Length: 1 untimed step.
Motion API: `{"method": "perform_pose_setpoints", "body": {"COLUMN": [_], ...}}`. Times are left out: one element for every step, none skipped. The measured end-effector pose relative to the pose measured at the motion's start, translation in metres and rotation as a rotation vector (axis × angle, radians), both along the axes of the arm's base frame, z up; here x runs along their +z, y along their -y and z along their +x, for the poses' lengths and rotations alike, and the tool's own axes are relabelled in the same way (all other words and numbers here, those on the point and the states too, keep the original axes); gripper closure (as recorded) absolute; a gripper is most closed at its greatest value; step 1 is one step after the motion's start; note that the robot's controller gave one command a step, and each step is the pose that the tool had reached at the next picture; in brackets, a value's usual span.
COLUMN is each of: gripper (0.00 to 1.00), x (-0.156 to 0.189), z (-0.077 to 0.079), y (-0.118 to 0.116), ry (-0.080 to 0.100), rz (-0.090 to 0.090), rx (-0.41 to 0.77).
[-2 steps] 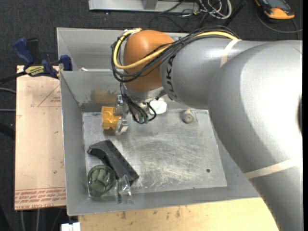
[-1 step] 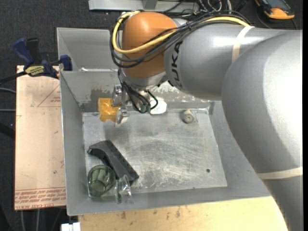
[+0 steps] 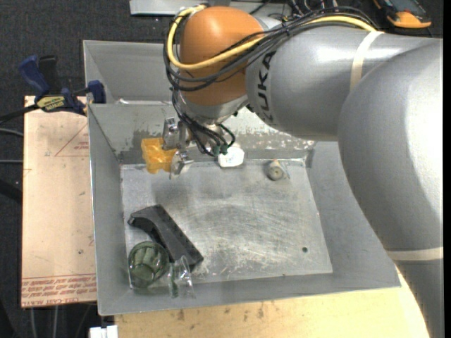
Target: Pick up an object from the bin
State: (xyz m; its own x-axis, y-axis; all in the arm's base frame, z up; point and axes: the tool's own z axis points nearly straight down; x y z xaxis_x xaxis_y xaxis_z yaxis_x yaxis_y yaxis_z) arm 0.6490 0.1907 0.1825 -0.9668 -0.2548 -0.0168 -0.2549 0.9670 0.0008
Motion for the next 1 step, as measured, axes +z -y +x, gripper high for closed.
{"method": "perform_pose_setpoints", "body": {"gripper": [1.00], "x": [0.0211], "z": [-0.0065], "y": [-0.0178], "ry": [-0.022], "rz": [-0.007], "rx": [0.242]}}
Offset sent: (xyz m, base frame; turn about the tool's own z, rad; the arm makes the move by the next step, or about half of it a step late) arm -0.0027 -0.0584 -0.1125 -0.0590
